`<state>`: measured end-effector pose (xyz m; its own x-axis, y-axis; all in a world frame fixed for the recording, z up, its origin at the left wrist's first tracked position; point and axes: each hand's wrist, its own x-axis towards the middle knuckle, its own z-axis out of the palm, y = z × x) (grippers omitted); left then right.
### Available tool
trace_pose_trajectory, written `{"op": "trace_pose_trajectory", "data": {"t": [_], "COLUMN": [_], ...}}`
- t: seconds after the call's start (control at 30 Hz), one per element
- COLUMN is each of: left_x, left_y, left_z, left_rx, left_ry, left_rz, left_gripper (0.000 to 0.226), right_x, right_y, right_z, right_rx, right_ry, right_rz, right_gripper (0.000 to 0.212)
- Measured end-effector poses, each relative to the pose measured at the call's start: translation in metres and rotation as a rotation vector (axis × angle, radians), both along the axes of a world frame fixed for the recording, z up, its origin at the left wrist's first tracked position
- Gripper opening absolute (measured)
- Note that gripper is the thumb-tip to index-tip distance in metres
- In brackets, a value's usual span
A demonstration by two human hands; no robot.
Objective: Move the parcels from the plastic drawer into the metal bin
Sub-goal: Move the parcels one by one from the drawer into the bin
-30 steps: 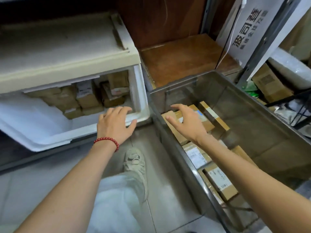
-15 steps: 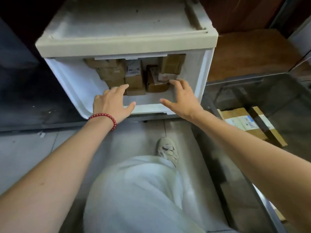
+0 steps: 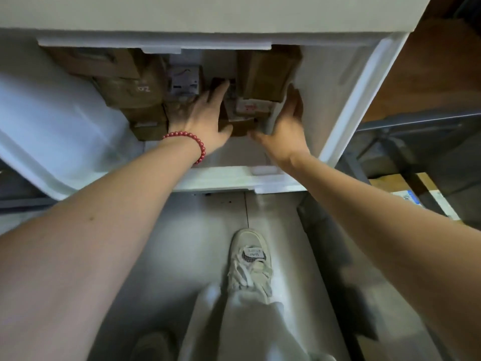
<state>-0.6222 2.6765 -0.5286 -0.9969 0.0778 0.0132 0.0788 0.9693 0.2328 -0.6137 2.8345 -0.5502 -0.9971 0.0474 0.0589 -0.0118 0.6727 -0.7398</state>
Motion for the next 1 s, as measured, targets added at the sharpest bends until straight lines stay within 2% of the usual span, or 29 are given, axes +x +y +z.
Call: {"op": "trace_pose_trajectory", "data": {"t": [0.17,0.37,0.5,0.6,0.8,0.93,1.0], "left_x": [-0.048,-0.069,-0.063,-0.05,-0.011,0.023,0.042], "left_y": [0.012,0.012,0.01,0.003,-0.017,-0.023,-0.026], "left_z": [-0.01,-0.017,-0.013,-0.006,0.01,0.026,0.032], "left_rx": [0.113,0.337,0.565,0.706,0.609,0.478,0.414], "left_ry": [0.078,0.086,0.057,0.0,0.028,0.05,0.066], "left_rz": [-0.01,-0.063,-0.006,0.09,0.236,0.237,0.223], "left_gripper": [0.084,0.08,0.078,0.097,0.116,0.1,0.094], "right_x": [-0.028,-0.054,-0.049,-0.027,0.018,0.046,0.058], "right_y": [0.0,-0.007,-0.009,-0.011,-0.018,-0.018,-0.013], "right_z": [-0.006,-0.01,-0.004,-0.001,0.003,0.008,0.015], "right_rx": [-0.129,-0.16,-0.19,-0.247,-0.215,-0.142,-0.127], "right_ry": [0.083,0.093,0.077,0.034,-0.003,-0.02,-0.04], "right_rz": [-0.021,-0.065,-0.002,0.1,0.242,0.315,0.276], "right_gripper": [0.112,0.115,0.091,0.078,0.077,0.077,0.077]}}
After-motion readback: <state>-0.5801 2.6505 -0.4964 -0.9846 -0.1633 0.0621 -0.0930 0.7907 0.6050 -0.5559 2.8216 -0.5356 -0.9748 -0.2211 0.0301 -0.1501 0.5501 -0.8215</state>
